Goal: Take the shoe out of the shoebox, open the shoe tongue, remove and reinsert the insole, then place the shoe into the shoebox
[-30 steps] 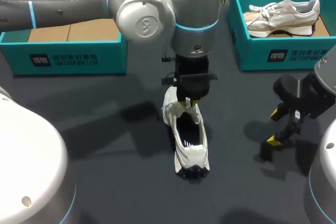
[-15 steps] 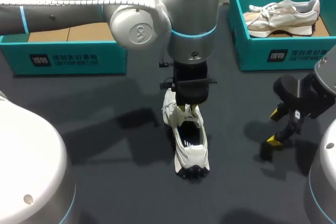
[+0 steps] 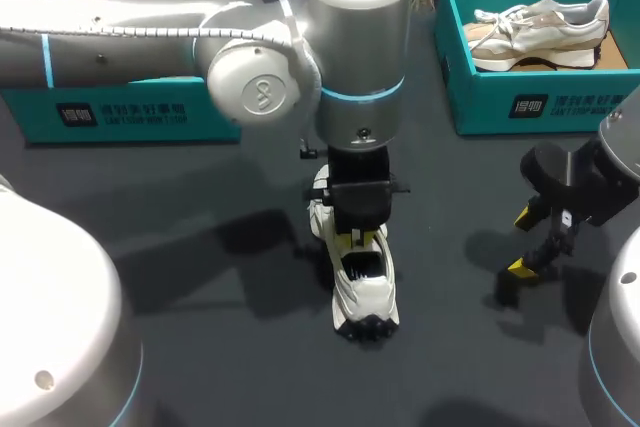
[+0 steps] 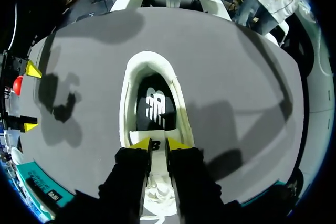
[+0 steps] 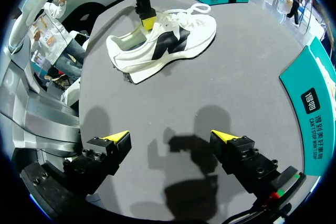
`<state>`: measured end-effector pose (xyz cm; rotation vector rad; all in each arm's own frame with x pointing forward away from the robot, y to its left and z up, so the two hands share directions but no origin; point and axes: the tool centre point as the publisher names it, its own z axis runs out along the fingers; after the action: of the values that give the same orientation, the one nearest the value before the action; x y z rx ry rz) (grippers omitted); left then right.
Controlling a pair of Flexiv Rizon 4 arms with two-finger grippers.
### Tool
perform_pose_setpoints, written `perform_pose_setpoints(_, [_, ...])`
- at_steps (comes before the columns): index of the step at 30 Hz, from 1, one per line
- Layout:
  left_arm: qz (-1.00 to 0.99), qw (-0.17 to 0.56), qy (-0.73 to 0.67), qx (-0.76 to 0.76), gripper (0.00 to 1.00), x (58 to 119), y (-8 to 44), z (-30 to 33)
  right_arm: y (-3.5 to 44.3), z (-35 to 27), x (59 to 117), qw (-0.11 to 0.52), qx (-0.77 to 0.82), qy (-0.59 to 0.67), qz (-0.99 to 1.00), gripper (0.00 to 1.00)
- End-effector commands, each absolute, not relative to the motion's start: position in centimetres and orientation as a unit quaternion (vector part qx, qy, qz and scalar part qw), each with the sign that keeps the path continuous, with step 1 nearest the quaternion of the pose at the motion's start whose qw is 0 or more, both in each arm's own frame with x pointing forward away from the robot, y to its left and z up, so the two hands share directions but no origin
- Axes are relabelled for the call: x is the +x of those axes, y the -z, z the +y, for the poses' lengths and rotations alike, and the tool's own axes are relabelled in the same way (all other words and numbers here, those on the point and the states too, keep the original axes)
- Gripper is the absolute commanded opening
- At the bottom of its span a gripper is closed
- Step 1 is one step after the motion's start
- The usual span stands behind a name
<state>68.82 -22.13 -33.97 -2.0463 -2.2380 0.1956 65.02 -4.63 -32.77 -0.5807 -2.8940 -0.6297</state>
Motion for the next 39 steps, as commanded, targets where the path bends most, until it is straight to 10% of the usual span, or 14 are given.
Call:
perform_pose_setpoints(1, [-0.738,0.040,-0.061,-0.671,0.18,68.5,33.9,-21.8,32.7,-4.7,64.8,0.060,-0.192,0.208,-0.957,1.00])
perform_pose_setpoints(29, [-0.749,-0.003,-0.051,-0.660,0.24,66.8,28.3,-21.1,32.7,-4.7,64.8,0.060,-0.192,0.208,-0.957,1.00])
perform_pose_setpoints(33, [-0.763,0.005,-0.051,-0.645,0.44,66.2,26.3,-20.7,32.7,-4.7,64.8,0.060,-0.192,0.208,-0.957,1.00])
perform_pose_setpoints(36, [-0.783,0.018,-0.048,-0.620,0.97,65.3,25.4,-20.5,32.7,-4.7,64.8,0.060,-0.192,0.208,-0.957,1.00])
perform_pose_setpoints(39, [-0.836,0.063,-0.065,-0.541,1.00,64.9,25.0,-20.4,32.7,-4.7,64.8,0.060,-0.192,0.208,-0.957,1.00])
